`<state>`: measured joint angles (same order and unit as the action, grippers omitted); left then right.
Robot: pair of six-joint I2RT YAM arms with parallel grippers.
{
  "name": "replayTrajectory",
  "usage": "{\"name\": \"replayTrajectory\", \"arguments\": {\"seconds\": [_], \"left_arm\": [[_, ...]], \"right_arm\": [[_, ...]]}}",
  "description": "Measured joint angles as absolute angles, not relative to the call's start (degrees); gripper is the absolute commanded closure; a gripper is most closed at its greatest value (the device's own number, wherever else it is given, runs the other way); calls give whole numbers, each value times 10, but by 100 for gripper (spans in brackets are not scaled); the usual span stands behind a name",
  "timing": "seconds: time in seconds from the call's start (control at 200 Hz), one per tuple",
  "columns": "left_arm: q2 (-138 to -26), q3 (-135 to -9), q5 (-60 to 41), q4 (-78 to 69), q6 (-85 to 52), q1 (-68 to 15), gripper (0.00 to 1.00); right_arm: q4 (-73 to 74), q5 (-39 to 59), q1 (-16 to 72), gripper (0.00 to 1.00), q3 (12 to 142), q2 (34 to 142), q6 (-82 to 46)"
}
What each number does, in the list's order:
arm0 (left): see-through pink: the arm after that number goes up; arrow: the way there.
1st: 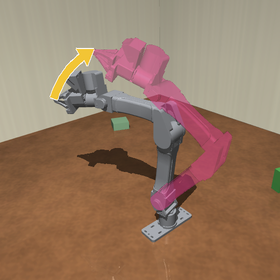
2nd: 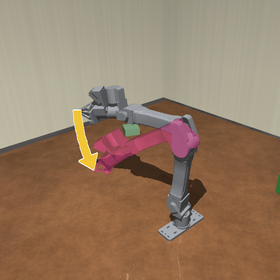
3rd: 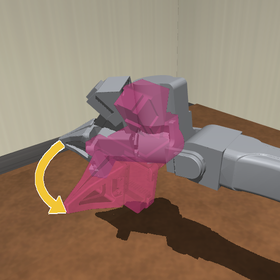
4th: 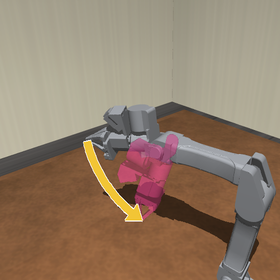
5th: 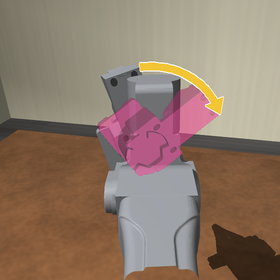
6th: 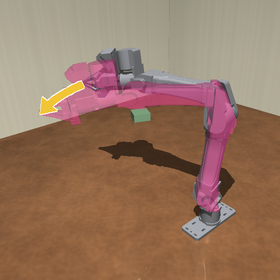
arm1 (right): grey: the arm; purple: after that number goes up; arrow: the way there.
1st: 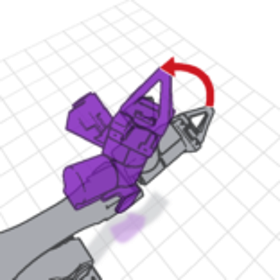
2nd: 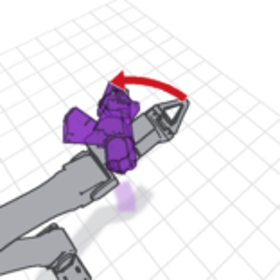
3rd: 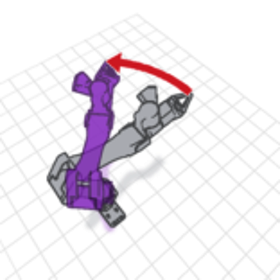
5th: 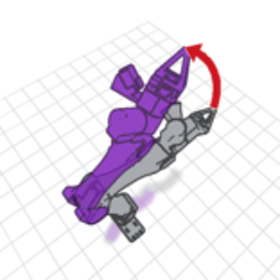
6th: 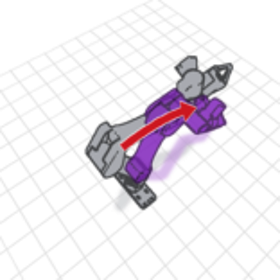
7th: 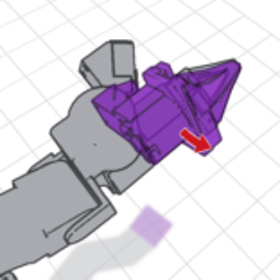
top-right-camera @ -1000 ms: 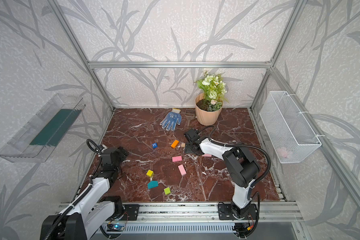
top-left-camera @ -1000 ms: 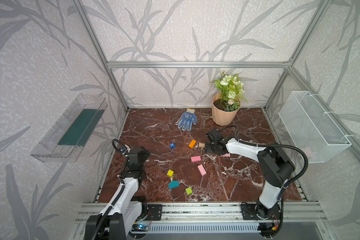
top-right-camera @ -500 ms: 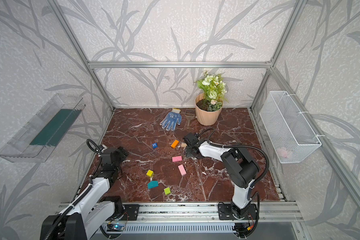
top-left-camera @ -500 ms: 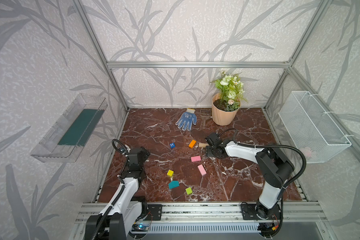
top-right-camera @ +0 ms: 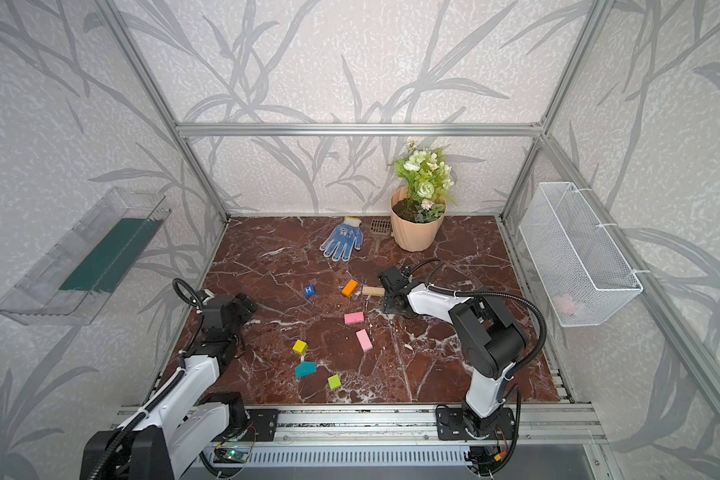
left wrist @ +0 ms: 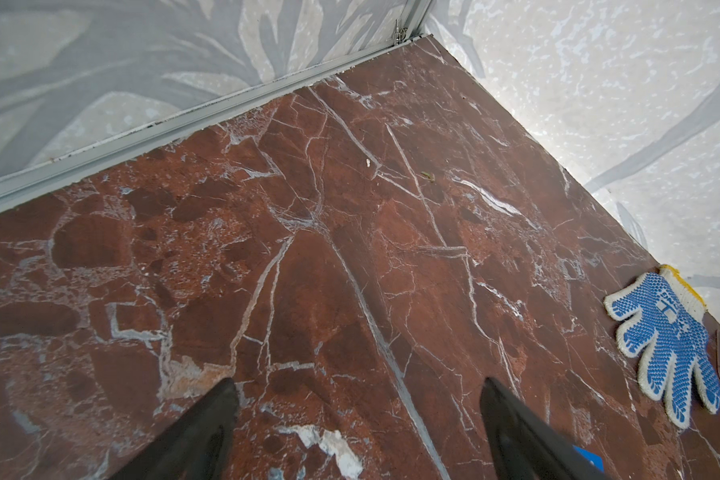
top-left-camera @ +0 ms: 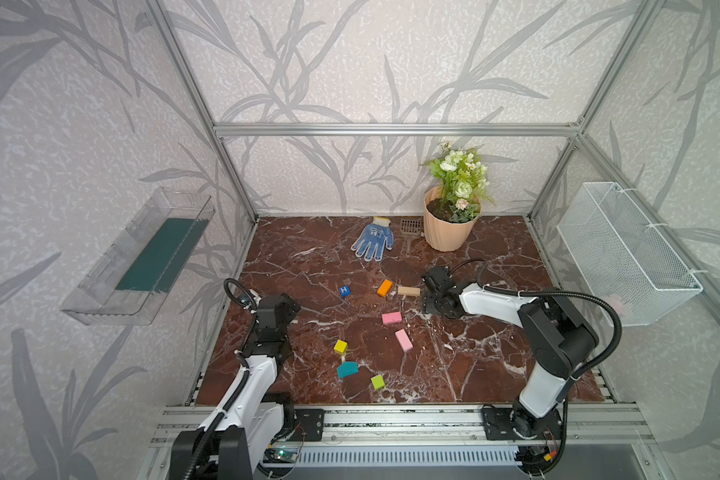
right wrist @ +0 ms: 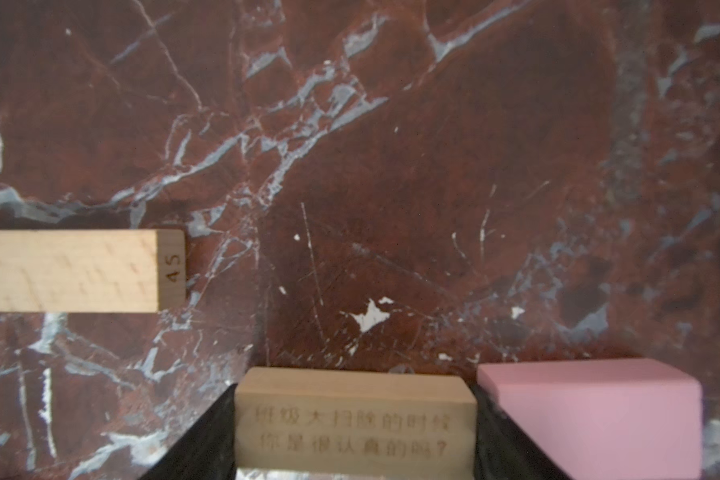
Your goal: Build the wood block tower
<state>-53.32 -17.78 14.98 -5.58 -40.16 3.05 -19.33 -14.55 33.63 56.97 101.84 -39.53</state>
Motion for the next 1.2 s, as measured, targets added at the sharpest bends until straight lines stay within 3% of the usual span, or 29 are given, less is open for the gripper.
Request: {"name": "replayTrajectory", "arguments": {"seconds": [0.65,1.2], "left_arm": [[-533,-178,150,-56,-402,30,7],[-533,-178,152,-56,-406,30,7]], "right_arm": [[-180,-130,292,24,662,1096,-334],[-183,-129,281,17,706,1129,-306]]}}
